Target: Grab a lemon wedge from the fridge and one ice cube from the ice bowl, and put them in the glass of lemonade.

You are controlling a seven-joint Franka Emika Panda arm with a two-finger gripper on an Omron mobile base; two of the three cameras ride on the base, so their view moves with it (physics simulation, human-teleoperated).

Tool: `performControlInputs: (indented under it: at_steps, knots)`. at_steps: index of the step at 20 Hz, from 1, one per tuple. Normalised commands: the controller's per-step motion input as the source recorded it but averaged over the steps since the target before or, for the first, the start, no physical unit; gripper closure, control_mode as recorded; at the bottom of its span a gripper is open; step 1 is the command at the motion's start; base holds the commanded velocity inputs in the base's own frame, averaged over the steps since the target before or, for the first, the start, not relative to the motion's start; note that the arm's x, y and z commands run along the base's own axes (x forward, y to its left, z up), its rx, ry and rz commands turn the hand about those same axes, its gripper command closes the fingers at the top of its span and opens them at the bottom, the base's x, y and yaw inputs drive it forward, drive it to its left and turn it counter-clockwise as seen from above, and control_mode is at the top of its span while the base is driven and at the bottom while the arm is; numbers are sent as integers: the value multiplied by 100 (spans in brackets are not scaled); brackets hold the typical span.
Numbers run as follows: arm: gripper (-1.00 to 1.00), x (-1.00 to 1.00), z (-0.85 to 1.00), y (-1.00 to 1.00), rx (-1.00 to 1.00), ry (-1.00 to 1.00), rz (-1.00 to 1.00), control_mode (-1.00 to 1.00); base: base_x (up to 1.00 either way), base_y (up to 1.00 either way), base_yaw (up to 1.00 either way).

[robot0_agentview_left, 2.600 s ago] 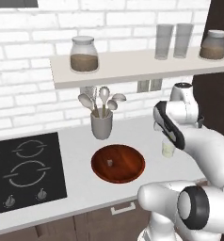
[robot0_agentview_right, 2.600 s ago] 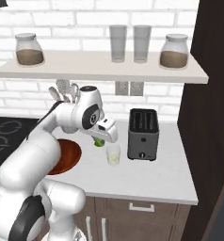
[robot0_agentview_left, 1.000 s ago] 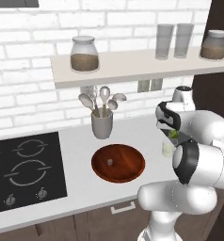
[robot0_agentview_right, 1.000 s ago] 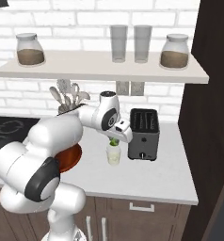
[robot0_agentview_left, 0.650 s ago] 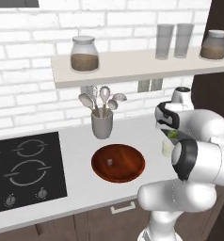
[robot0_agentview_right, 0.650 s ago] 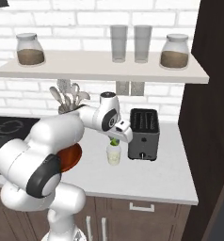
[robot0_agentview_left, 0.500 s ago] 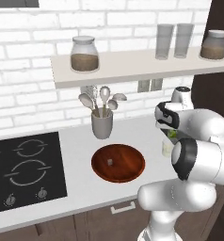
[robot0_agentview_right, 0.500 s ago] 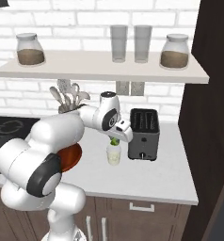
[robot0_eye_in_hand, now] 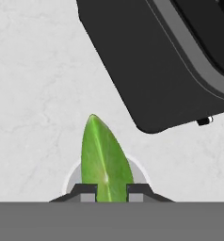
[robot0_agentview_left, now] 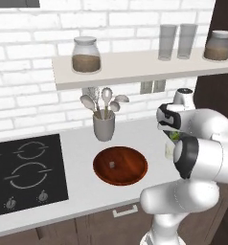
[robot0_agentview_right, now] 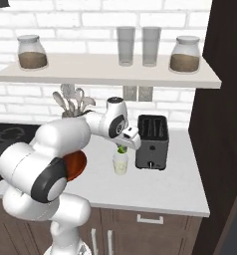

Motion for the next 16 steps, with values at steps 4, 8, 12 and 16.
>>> performControlInputs:
  at_steps: [4, 8, 12, 16]
  knots:
    - [100, 0, -7, 0, 0, 0, 0, -100, 0, 0, 0]
    - [100, 0, -4, 0, 0, 0, 0, -100, 0, 0, 0]
    - [100, -6, 0, 0, 0, -3, 0, -100, 0, 0, 0]
    - [100, -19, 0, 0, 0, -8, 0, -100, 0, 0, 0]
